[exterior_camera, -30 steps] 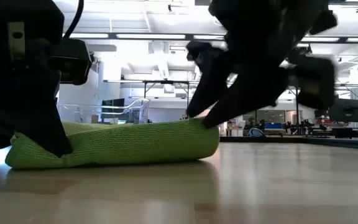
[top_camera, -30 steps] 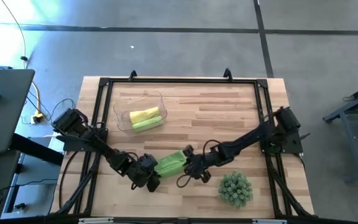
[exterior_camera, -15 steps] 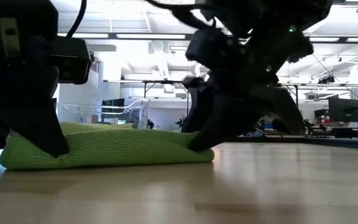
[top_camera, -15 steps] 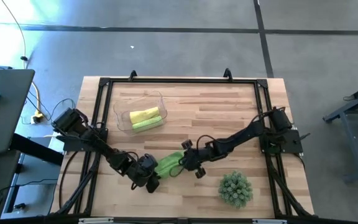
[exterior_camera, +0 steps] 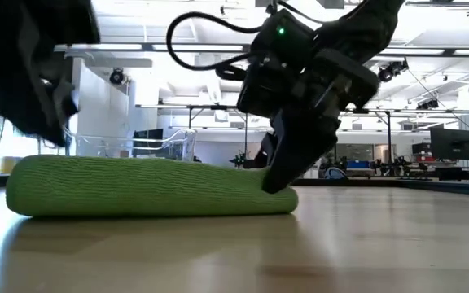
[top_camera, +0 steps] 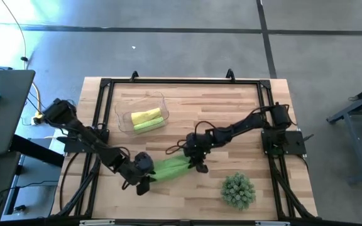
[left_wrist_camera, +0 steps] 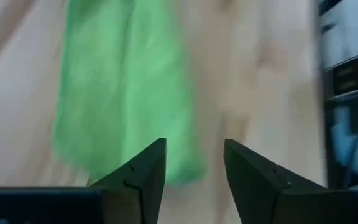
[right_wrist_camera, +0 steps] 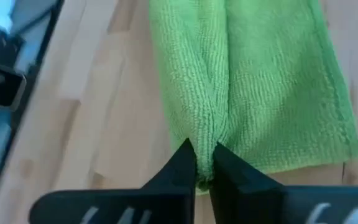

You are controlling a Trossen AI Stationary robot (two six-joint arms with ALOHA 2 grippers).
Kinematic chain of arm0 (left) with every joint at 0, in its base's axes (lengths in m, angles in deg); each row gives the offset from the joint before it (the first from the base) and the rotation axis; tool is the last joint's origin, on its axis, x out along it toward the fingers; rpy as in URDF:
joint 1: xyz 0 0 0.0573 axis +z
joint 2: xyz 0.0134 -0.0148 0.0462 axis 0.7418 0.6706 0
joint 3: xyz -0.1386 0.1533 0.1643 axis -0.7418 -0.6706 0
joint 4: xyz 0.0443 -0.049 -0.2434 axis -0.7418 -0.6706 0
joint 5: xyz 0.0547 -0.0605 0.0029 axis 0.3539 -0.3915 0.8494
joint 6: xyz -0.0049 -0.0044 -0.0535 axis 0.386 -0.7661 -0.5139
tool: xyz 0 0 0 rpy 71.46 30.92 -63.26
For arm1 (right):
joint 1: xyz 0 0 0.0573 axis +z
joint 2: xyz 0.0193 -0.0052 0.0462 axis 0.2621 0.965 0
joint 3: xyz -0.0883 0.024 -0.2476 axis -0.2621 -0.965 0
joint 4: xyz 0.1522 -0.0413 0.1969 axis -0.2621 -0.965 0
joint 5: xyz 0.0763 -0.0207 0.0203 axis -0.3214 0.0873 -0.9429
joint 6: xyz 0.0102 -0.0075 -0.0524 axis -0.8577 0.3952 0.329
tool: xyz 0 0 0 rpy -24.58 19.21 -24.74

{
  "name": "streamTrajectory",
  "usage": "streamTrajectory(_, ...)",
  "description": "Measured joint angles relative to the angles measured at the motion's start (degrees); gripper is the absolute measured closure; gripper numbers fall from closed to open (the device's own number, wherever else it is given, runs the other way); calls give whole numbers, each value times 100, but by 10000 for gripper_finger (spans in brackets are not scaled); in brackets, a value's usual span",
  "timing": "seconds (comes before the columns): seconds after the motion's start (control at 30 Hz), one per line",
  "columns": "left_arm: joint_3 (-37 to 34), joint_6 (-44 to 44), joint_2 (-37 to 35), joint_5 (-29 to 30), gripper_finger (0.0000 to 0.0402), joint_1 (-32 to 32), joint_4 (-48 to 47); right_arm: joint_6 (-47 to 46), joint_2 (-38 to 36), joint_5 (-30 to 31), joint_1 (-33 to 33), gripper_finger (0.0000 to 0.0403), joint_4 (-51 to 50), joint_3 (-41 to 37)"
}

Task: Roll microfiber towels into tight, uniform cylinder then place into a basket
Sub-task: Roll the green towel

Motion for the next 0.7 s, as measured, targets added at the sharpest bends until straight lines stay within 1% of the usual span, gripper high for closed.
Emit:
streamTrajectory(0.07,17,535,-29,293,251,-47,364,-353,0,-67,-60,390,-14,0)
streamTrajectory(0.13,13,1182,8,550,251,-118,681,-512,0,-79,-118,390,-84,0)
streamTrajectory(0.23,22,1873,265,658,250,-152,1151,-659,0,-92,-198,393,-188,0)
streamTrajectory(0.33,35,1914,588,695,249,-152,1281,-774,0,-95,-237,393,-245,0)
streamTrajectory(0.47,99,1847,1065,716,249,-138,1189,-914,0,-92,-250,394,-245,0)
streamTrajectory(0.57,188,1834,1342,766,249,-130,938,-936,0,-71,-250,392,-243,2)
streamTrajectory(0.63,269,1744,1507,794,249,-126,877,-906,0,-69,-245,386,-240,2)
streamTrajectory(0.7,288,1581,1594,828,249,-130,872,-706,-2,-54,-218,372,-237,2)
